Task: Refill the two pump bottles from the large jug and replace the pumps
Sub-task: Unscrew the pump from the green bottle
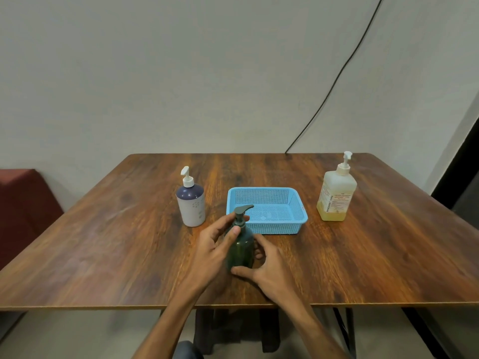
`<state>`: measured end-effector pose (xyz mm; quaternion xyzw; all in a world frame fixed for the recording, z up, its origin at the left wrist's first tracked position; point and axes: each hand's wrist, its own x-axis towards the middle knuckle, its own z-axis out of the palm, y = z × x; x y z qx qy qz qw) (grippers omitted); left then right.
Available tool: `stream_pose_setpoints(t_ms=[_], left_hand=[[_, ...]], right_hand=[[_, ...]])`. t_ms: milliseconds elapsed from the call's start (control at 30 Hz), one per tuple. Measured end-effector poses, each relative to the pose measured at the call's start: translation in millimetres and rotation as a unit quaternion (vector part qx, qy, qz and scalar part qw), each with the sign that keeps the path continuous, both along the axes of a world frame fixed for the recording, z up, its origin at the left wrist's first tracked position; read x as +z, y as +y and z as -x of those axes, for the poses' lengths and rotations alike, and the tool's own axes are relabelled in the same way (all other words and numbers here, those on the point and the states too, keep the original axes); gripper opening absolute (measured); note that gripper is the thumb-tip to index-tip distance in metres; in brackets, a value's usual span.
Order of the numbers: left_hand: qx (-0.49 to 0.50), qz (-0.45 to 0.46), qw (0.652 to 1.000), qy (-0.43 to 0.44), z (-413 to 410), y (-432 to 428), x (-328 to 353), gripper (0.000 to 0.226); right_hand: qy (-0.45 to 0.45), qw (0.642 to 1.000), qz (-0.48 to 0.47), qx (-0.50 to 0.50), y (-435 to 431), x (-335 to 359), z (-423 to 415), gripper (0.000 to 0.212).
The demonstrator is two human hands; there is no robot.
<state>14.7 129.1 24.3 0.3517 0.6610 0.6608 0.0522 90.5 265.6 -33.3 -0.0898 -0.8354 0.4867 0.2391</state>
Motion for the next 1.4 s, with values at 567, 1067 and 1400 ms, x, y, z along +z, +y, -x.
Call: stream_pose_setpoints(t_ms=[567,1067,1400], left_hand=[[0.173,-0.193,0.966,-0.001,-6,3,55,0.029],[0.276,-0.228,0.932,0.053,-4,-63,48,0.042],[0.317,0.059,0.945,0.063,-2,-77,-65,0.045]], right_hand=[[-0.016,1.000,-0.012,-0.003,2,-2,0,0.081],[-0.046,0.999,-0.005,-0.004,3,-3,1,0.085],[-0.054,0.998,-0.016,-0.012,3,-7,3,0.088]])
